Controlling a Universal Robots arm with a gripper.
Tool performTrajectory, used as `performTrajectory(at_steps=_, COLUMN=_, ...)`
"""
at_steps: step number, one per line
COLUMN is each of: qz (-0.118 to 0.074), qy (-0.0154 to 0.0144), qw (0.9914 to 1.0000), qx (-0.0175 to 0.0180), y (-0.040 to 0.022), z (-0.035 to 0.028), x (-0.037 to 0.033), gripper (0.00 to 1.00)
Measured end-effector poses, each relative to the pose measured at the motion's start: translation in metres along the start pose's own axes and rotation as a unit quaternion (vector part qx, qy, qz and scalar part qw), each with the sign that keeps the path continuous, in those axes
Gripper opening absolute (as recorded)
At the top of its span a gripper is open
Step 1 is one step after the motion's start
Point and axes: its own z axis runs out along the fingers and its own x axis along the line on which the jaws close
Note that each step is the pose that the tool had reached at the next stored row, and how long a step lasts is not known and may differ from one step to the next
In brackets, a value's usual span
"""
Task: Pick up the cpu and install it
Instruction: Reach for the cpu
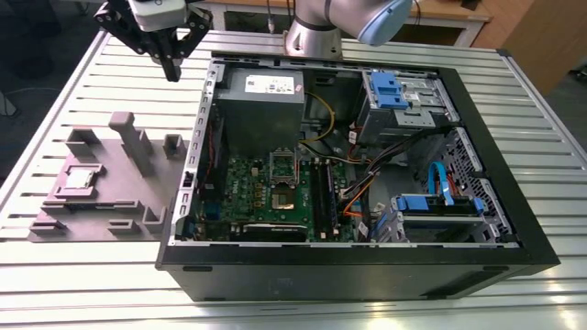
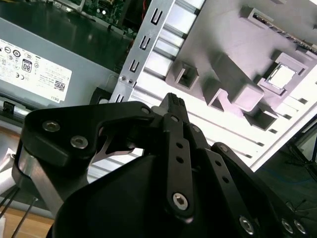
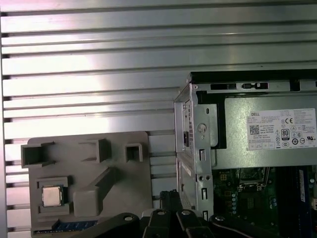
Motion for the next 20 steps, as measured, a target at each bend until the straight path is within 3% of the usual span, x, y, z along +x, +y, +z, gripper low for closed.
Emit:
performTrajectory(at_steps=10, qz=0.000, qy=0.0000, qw=1.00000, qx=0.0000, y=-0.0003, z=0.0003, x=0.0030, gripper=0.10)
performTrajectory(at_steps=20, qz=0.000, qy=0.0000, qw=1.00000, qx=0.0000, y=-0.0018, z=0.0021, x=0.0217, gripper=0.10)
